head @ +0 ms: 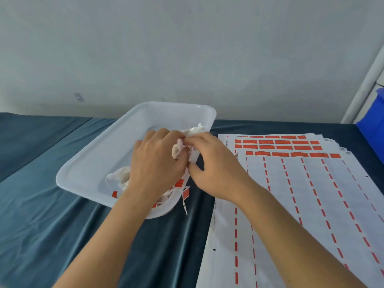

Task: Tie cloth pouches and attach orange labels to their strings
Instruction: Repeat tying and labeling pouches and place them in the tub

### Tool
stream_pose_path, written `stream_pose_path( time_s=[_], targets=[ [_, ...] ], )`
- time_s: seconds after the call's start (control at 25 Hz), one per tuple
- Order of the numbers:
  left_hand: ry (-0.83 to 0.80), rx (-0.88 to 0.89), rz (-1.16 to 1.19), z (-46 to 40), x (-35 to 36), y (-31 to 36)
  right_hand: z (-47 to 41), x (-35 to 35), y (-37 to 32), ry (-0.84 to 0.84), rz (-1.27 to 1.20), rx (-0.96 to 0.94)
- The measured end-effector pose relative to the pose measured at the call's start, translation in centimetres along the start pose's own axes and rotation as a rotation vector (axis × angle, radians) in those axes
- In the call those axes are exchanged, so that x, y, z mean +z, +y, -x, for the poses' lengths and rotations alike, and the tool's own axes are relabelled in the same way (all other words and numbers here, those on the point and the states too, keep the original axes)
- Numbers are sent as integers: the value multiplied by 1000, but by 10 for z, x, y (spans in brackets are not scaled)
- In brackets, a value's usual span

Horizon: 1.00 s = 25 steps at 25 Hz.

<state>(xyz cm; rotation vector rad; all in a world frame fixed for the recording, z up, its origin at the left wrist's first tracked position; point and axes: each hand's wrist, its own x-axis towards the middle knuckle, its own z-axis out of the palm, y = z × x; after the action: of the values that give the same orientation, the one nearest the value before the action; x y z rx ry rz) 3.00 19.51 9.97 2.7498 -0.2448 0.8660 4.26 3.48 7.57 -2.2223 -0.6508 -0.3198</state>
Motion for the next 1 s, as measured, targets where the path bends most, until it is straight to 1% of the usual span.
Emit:
stream_pose_path(
  time_s=[0.08, 0.12, 0.2, 0.24, 0.28, 0.32, 0.36, 0.44, 0.52, 0.56, 0.64, 0.72, 0.8, 0.88, 1.0],
  targets=[
    [45, 46, -74, 2, -5, 8, 9, -15, 0, 32, -27, 17],
    [89, 80, -66, 3, -7, 14, 16, -25, 1, 40, -24, 25],
    [190, 178, 35, 9, -5, 36, 36, -48, 6, 33, 14, 68],
    [206, 242, 113, 14, 0, 51, 48, -59, 10, 25, 46, 108],
    [180, 304, 213, 20, 9, 71, 63, -71, 15, 18, 99, 161],
    [104, 346, 327, 29, 19, 92, 78, -80, 20, 6, 187, 214],
    [-16, 355, 444, 38, 30, 115, 95, -89, 26, -22, 306, 268],
    [-301, 298, 616, 55, 50, 154, 128, -102, 39, -111, 482, 408],
    [-492, 263, 698, 69, 72, 181, 156, -111, 51, -160, 493, 560],
    [-540, 266, 716, 73, 79, 188, 164, -114, 56, -156, 463, 602],
    [-563, 290, 737, 76, 87, 194, 171, -120, 61, -156, 376, 639],
    [-572, 311, 737, 76, 89, 195, 172, -127, 59, -195, 302, 668],
    [-578, 303, 748, 74, 89, 198, 170, -138, 54, -224, 288, 685],
    [-571, 281, 790, 72, 89, 207, 166, -157, 48, -191, 347, 693],
    [-575, 290, 752, 73, 92, 225, 159, -199, 40, -19, 565, 688]
  ],
)
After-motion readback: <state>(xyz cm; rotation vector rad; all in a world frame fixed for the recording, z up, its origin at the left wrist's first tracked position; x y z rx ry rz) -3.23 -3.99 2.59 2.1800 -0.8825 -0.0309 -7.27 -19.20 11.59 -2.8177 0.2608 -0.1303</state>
